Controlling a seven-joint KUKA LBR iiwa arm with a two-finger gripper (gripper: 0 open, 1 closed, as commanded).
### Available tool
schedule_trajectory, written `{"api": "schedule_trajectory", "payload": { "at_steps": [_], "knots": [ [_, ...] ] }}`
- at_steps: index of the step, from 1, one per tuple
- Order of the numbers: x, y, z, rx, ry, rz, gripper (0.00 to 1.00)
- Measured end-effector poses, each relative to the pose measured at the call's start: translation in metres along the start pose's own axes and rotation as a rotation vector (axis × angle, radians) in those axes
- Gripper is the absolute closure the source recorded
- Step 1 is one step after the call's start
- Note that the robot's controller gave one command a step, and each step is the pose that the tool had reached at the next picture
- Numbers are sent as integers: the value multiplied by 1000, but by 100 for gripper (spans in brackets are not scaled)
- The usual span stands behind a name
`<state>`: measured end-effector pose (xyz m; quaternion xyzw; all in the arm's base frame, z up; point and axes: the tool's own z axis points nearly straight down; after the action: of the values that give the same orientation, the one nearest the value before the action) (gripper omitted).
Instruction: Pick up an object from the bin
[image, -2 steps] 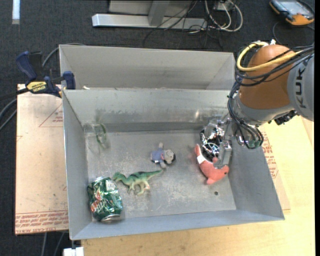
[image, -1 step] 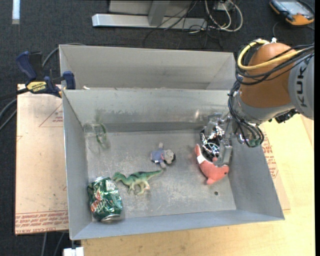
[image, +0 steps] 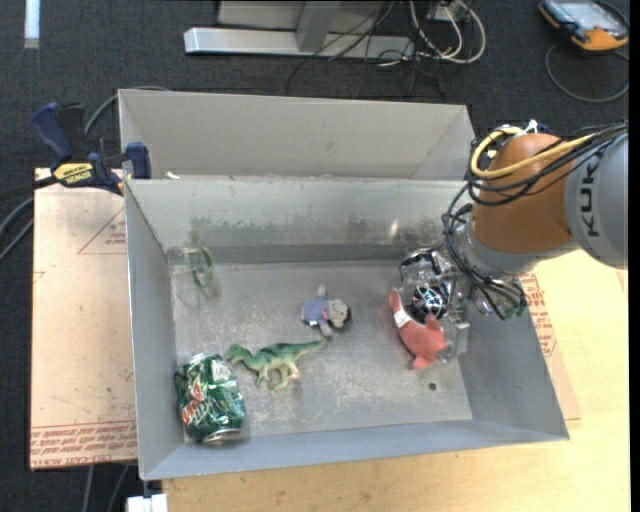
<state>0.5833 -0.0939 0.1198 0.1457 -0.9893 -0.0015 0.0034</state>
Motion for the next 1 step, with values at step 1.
{"api": "schedule_trajectory", "payload": {
  "at_steps": [1],
  "knots": [
    [-10,7,-14,4,-10,-180,0]
  ]
}}
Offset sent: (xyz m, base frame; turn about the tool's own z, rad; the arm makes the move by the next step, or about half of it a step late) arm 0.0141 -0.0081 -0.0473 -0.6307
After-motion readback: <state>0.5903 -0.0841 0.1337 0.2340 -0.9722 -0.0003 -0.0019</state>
